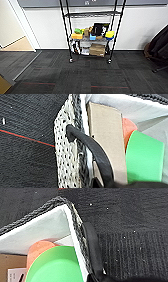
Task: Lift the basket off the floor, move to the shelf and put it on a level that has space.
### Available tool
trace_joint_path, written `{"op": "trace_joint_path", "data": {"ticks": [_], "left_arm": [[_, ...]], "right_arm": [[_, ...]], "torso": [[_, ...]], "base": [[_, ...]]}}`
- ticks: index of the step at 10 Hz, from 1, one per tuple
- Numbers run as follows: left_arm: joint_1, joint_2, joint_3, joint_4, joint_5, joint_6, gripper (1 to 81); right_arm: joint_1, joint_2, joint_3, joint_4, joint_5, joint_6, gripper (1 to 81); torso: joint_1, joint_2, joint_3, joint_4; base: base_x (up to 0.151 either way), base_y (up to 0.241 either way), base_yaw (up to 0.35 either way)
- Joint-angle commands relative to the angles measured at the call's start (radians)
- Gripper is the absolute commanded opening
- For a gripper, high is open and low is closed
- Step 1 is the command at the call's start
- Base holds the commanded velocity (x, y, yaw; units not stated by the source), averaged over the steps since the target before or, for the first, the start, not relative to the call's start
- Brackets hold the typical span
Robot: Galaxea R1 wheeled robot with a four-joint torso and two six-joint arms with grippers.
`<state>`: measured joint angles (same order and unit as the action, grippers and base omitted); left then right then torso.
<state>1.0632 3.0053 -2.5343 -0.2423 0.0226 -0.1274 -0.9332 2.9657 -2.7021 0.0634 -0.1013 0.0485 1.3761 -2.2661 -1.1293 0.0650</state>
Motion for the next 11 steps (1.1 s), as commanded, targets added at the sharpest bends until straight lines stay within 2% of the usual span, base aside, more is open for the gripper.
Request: {"op": "trace_joint_path", "data": {"ticks": [1,3,4,5,6,8,11], "left_arm": [[-0.082,-0.03,0.09,0.003,0.054,0.006,1.0],[-0.096,-0.131,0.248,0.002,0.053,0.006,1.0],[-0.117,-0.187,0.311,-0.012,0.056,0.0,1.0],[-0.145,-0.231,0.35,-0.029,0.121,-0.001,1.0],[-0.168,-0.27,0.382,-0.058,0.172,-0.001,1.0],[-0.173,-0.325,0.465,-0.065,0.171,0.0,1.0],[-0.176,-0.333,0.488,-0.063,0.163,0.0,1.0]], "right_arm": [[0.105,-0.029,0.053,0.054,-0.031,0.019,1.0],[0.086,-0.092,0.191,0.189,-0.017,0.019,1.0],[0.067,-0.1,0.21,0.265,0.032,0.021,1.0],[0.061,-0.098,0.223,0.32,0.074,0.022,1.0],[0.059,-0.109,0.266,0.348,0.077,0.024,1.0],[0.053,-0.165,0.399,0.375,0.139,0.065,1.0],[0.036,-0.261,0.587,0.375,0.229,0.116,1.0]], "torso": [[0.0,0.0,0.0,0.0],[0.0,0.0,0.0,0.0],[0.0,0.0,0.0,0.0],[0.0,0.0,0.0,0.0],[0.0,0.0,0.0,0.0],[0.0,0.0,0.0,0.0],[0.0,0.0,0.0,0.0]], "base": [[0.0,0.0,0.0],[0.0,0.0,0.0],[0.0,0.0,0.0],[0.0,0.0,0.0],[0.0,0.0,0.0],[0.0,0.0,0.0],[0.0,0.0,0.0]]}}
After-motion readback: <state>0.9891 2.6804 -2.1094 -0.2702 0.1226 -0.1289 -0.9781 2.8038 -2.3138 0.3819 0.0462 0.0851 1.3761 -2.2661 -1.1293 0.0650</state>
